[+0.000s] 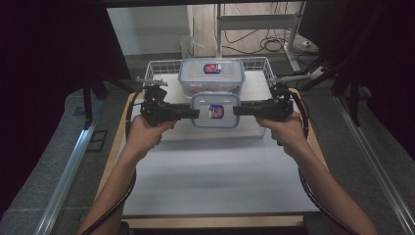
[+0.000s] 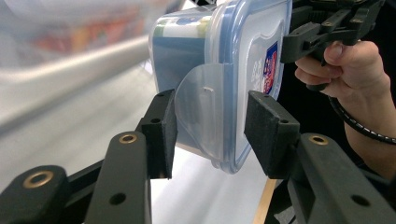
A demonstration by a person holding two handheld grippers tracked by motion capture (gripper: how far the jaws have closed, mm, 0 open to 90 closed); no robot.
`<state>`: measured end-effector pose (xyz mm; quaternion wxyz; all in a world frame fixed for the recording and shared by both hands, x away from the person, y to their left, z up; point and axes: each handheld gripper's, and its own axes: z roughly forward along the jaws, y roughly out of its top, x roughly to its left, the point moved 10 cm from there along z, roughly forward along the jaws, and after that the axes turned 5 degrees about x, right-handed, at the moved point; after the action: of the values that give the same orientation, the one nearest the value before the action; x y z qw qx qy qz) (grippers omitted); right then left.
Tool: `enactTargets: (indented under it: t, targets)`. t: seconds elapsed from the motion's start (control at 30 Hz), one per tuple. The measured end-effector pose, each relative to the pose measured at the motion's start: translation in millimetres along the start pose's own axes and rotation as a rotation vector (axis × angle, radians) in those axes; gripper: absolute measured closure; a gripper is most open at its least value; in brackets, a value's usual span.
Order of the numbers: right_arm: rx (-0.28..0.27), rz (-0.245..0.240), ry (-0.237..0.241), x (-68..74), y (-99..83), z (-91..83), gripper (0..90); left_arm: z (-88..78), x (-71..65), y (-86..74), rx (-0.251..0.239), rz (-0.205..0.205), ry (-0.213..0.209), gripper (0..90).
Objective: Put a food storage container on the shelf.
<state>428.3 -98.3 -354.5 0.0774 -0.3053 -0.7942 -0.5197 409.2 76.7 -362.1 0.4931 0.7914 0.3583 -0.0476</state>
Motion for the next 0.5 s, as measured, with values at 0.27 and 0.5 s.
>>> enactTargets:
  t: [0.27,0.5]
  targets:
    - [-0.031,-0.012,-0.003,1.0,44.4,-3.1,58.6,-20.7,6.0,43.5,-0.042,0.003,0.026,54.1]
    - [-0.048,-0.016,-0.012,-5.0,80.3,-3.9,58.5,-28.8,17.9,74.2,-0.066,-0.006,0.046,53.2]
